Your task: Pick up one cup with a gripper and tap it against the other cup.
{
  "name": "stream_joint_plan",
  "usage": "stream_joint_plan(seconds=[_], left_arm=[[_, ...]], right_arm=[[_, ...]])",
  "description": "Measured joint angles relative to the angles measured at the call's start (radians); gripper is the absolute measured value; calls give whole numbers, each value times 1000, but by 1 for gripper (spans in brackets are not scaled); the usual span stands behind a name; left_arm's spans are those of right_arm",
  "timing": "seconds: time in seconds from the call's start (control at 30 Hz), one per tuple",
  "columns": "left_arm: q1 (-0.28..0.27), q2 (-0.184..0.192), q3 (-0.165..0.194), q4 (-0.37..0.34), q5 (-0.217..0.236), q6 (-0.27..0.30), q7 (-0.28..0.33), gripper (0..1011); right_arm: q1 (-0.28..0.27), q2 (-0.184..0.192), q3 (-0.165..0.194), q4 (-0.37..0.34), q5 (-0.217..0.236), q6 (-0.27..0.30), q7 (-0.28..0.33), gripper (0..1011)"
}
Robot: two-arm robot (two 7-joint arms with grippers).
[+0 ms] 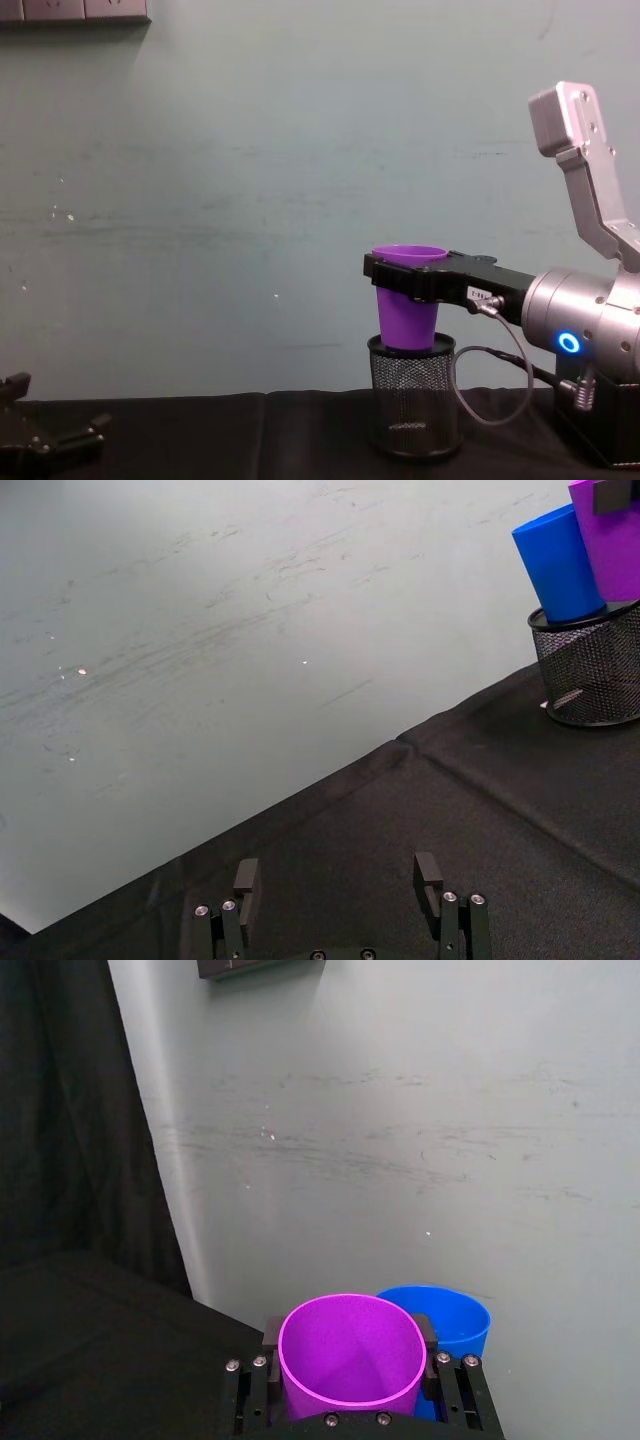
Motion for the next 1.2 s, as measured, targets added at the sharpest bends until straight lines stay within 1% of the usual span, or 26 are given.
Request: stream_joint_plan(seconds=[1.2], left_arm=[[0,0,0,0,0,0,0,1000]], right_arm=[[-1,1,0,-1,0,0,1,754]])
